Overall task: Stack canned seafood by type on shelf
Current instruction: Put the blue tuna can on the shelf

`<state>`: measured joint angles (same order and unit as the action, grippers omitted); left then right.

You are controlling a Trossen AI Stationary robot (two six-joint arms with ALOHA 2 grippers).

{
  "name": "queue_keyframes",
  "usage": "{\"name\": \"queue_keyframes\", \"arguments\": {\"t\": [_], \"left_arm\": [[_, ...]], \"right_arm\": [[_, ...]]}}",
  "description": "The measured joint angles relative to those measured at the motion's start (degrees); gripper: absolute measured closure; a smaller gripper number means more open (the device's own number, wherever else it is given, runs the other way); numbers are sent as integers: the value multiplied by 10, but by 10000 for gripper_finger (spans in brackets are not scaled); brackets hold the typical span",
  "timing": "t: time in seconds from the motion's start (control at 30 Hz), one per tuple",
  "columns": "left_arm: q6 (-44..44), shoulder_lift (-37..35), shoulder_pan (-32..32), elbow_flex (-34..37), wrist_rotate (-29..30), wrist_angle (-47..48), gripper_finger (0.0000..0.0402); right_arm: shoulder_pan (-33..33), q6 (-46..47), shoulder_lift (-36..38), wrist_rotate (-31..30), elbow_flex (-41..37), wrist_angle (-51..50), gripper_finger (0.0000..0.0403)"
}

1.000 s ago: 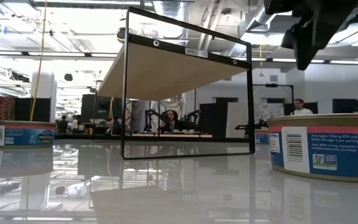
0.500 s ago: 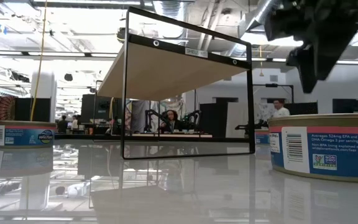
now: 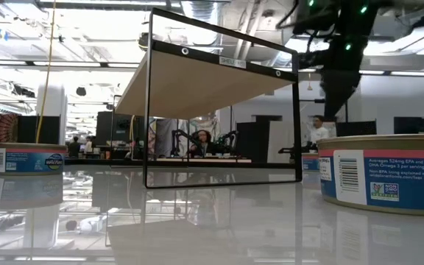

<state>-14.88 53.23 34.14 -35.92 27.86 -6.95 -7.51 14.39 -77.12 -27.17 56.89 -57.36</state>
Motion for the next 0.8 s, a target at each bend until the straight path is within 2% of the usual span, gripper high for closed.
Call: {"name": "queue_keyframes", "arguments": {"t": [0.07, 0.23, 0.4, 0.6, 0.8], "left_arm": [[-1, 0, 0, 0, 14, 2, 198], [-14, 0, 0, 0, 19, 6, 198], [-5, -6, 0, 6, -22, 16, 198], [4, -40, 0, 16, -20, 34, 198], [11, -94, 0, 16, 12, 69, 198]], "right_arm": [[-33, -45, 0, -18, -2, 21, 160], [-103, -143, -12, -13, -15, 124, 174], [-162, -179, -68, 35, -16, 135, 179], [-191, -204, -127, 25, -16, 152, 179], [-198, -229, -161, -37, -16, 161, 189]]}}
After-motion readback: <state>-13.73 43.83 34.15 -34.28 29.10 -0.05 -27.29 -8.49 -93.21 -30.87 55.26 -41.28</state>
